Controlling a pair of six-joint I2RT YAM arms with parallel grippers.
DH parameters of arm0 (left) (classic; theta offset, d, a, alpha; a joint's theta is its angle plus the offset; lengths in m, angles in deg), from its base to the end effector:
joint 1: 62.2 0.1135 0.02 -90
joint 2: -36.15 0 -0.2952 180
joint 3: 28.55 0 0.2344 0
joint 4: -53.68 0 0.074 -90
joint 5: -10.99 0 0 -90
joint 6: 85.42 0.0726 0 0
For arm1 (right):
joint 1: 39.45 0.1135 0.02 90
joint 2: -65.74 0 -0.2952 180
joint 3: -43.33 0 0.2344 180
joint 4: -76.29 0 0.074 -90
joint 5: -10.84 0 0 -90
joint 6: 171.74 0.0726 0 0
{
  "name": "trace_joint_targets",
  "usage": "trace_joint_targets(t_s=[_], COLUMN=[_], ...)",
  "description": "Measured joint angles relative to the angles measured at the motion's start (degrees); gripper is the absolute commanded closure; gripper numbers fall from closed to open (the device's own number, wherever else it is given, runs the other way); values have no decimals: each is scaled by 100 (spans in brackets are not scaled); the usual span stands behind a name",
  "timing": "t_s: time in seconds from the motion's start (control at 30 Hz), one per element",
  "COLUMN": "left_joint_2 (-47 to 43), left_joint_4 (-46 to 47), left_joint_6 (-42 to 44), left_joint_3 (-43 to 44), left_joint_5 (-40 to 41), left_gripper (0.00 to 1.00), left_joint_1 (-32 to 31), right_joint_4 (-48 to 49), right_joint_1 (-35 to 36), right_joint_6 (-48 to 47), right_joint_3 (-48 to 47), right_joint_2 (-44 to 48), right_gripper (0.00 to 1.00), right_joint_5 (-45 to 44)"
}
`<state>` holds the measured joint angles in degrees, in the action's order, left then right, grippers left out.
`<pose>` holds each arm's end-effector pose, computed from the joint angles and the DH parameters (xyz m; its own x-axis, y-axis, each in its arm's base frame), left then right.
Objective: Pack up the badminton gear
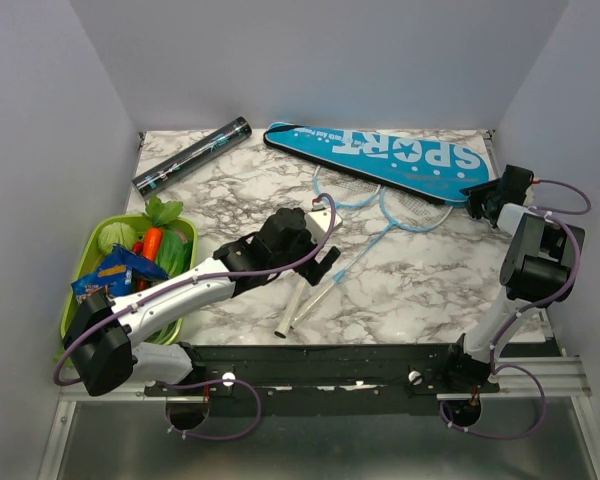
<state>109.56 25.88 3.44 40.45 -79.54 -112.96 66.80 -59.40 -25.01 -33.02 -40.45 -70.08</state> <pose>0.1851 -0.2277 0.3002 -0.3526 0.4003 -0.8458 0.7726 0.6346 -0.0218 0.3971 -0.1320 0.1880 -0.1411 0.9295 -0.3407 0.6200 0.3512 0.7016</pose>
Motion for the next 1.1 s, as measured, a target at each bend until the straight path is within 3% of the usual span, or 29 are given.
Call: trace_joint_targets(t_s=[0.4,0.97,1.1], left_joint_2=[0,74,74], left_joint_4=[0,-7,-7], left_joint_6=[-22,-66,-68], left_joint_3=[-4,-4,-4], left_joint_5=[-44,-188,-210], left_gripper=[1,1,1], left_joint_1=[-37,-74,-81], right_joint_4=[-1504,-3259,-3718], right_joint_1=[79,341,396], right_joint_6=[31,-33,-87], right_joint_3=[-1145,-2793,-3254], right_joint_2=[-516,-1335,-1572], right_gripper=[47,54,61], right_joint_5=[-302,-846,-966])
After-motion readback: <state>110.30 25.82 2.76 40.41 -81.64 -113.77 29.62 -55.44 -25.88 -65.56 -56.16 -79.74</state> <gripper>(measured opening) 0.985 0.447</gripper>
